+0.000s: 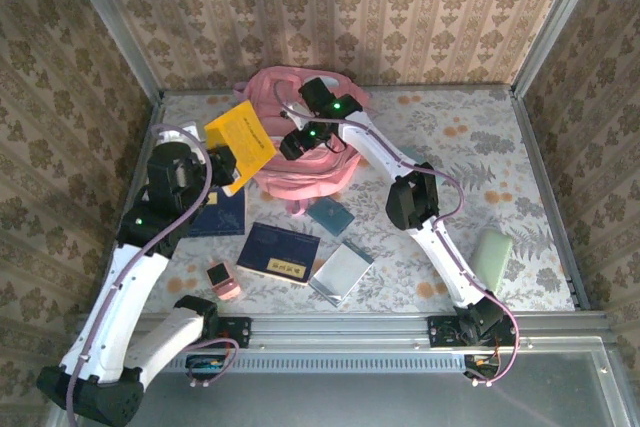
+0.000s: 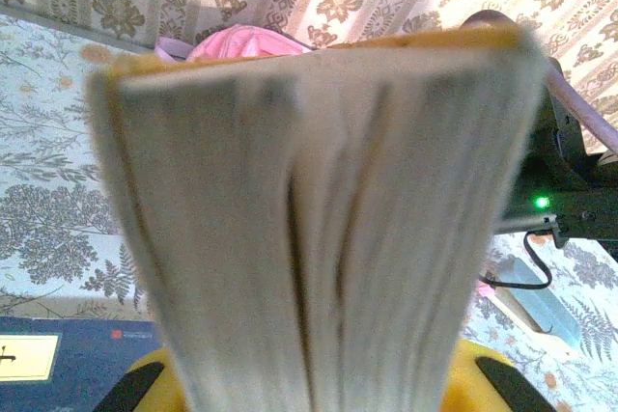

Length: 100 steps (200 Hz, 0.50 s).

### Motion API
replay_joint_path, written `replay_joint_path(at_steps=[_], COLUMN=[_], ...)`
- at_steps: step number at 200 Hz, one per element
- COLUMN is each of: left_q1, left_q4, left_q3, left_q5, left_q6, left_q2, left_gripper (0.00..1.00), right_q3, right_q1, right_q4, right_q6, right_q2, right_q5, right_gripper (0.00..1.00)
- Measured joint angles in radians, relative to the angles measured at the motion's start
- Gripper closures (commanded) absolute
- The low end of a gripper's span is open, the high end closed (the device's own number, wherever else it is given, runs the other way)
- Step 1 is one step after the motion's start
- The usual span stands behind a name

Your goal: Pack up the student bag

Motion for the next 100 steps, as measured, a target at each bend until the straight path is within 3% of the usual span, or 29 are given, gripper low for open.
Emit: replay_joint_path(at_steps=[25, 59, 100], left_q1=[0.006, 0.012, 0.019], left_q4=[0.0, 0.0, 0.0], left_q3=[-0.004, -0.006, -0.015], left_q5=[0.004, 0.007, 0.01], left_q6=[0.0, 0.0, 0.0], left_q2=[0.005, 0.009, 0.009], left_gripper=[1.0, 1.0, 1.0], right_q3=[0.007, 0.008, 0.008], right_q1=[-0.001, -0.002, 0.008], right_q4=[-0.022, -0.032, -0.024], right_q6=[-0.024, -0.035, -0.027], right_q2=[0.0, 0.0, 0.0], right_q5=[-0.011, 0.011, 0.086], right_gripper=[0.6, 0.83, 1.0])
